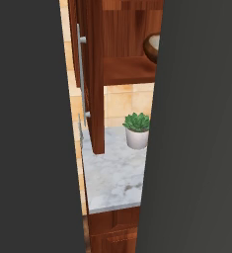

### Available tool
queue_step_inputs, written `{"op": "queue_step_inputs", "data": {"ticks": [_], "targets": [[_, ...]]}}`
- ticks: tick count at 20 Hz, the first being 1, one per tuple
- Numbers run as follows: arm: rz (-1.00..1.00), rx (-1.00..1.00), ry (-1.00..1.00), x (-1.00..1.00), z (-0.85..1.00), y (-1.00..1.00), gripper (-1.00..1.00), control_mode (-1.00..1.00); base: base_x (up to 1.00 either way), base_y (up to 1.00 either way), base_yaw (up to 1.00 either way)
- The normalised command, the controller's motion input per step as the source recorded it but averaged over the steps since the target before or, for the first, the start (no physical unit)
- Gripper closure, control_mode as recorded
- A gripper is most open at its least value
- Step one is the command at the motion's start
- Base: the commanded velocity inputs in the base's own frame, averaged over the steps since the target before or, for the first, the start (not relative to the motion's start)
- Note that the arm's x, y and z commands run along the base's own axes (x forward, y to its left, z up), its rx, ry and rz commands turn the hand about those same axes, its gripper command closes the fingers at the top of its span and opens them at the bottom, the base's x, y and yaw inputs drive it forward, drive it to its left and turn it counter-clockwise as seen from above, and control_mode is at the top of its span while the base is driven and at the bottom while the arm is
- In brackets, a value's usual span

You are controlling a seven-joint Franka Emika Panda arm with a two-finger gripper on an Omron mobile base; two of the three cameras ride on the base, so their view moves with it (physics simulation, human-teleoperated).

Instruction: Pick up the bowls on the counter and stack them on top of one another in the open cabinet. Place the smaller bowl on top of the larger bowl.

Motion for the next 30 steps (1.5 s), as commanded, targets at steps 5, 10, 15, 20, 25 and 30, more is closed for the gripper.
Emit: {"op": "queue_step_inputs", "data": {"ticks": [5,10,15,20,25,30], "targets": [[0.0,0.0,-0.03,-0.02,0.03,0.0,-1.0,-1.0,0.0,0.0,0.0],[0.0,0.0,-0.15,-0.32,0.06,0.0,-1.0,-1.0,0.0,0.0,0.0],[0.0,0.0,-0.17,-0.51,0.05,0.0,-1.0,-1.0,0.0,0.0,0.0],[0.0,0.0,-0.16,-0.73,0.01,-0.13,-1.0,-1.0,0.0,0.0,0.0],[0.0,0.0,-0.1,-0.76,0.0,-0.07,-1.0,-1.0,0.0,0.0,0.0],[0.0,0.0,-0.04,-0.71,-0.03,0.0,-1.0,-1.0,0.0,0.0,0.0]]}}
